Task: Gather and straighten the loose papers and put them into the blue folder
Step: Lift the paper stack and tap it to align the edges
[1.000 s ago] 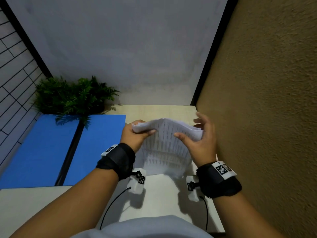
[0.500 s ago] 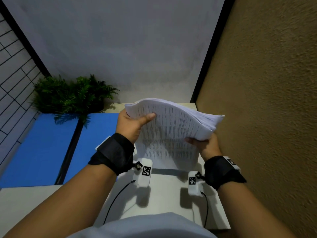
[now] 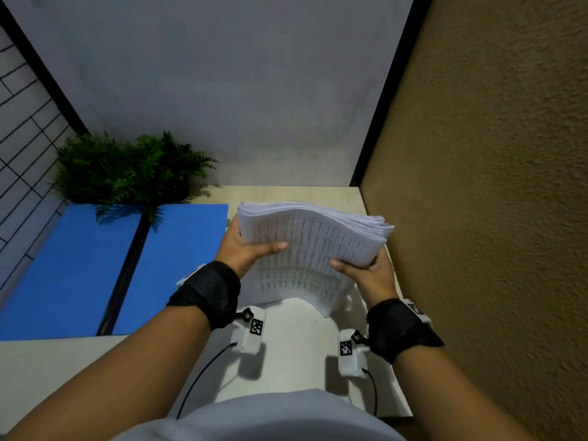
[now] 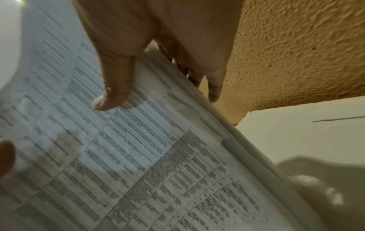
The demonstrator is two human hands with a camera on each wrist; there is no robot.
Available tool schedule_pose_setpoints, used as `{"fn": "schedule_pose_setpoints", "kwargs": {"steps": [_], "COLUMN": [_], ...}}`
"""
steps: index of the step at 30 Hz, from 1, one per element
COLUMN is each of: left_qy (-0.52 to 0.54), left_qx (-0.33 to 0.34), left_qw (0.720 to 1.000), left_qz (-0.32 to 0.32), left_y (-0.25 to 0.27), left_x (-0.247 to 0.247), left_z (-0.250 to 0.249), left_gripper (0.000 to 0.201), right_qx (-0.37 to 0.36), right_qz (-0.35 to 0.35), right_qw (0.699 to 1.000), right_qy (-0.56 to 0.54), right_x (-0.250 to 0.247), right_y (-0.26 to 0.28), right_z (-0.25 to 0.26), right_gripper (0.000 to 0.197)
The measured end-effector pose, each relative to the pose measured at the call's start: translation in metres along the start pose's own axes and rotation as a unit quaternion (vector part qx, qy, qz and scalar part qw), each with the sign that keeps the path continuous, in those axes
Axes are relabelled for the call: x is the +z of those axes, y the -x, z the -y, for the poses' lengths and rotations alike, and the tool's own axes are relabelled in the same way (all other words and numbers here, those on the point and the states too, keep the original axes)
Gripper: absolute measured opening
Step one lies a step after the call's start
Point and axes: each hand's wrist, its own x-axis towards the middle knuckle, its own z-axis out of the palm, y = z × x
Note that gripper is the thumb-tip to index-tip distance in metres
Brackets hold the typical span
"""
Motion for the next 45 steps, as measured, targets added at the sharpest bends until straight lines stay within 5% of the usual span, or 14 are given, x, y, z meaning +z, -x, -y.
{"fn": "schedule_pose_setpoints", "kwargs": {"steps": [5, 12, 22, 29, 34, 41, 45], "left_qy": [0.040, 0.021, 0.042, 0.044, 0.024, 0.037, 0.075], "left_qx": [-0.042, -0.031, -0.077, -0.084, -0.055, 0.029, 0.085], "left_qw": [0.998, 0.999, 0.995, 0.993, 0.997, 0.998, 0.992], "left_qz": [-0.030, 0.024, 0.044, 0.065, 0.045, 0.031, -0.051], "left_y": [0.003, 0.004, 0.011, 0.016, 0.016, 0.012, 0.019], "left_x": [0.006, -0.004, -0.001, 0.000, -0.002, -0.001, 0.008], "left_z": [0.000, 0.001, 0.019, 0.023, 0.021, 0.003, -0.005], "left_gripper": [0.049, 0.071, 0.082, 0.081, 0.074, 0.081, 0.077], "right_qx": [-0.001, -0.034, -0.145, -0.152, -0.086, -0.230, -0.323], "right_qz": [-0.001, -0.006, -0.005, 0.023, -0.032, -0.110, -0.047], "right_qw": [1.000, 0.999, 0.989, 0.986, 0.995, 0.956, 0.906], "right_qy": [-0.013, -0.012, 0.030, 0.063, 0.026, 0.143, 0.268], "right_x": [0.010, -0.005, 0.018, 0.021, 0.018, 0.018, 0.024], "right_y": [-0.006, 0.005, 0.035, 0.031, 0.014, 0.012, 0.021], "right_z": [0.010, 0.025, 0.012, 0.017, 0.027, 0.048, 0.045], "right_gripper": [0.046, 0.077, 0.072, 0.064, 0.053, 0.102, 0.053]}}
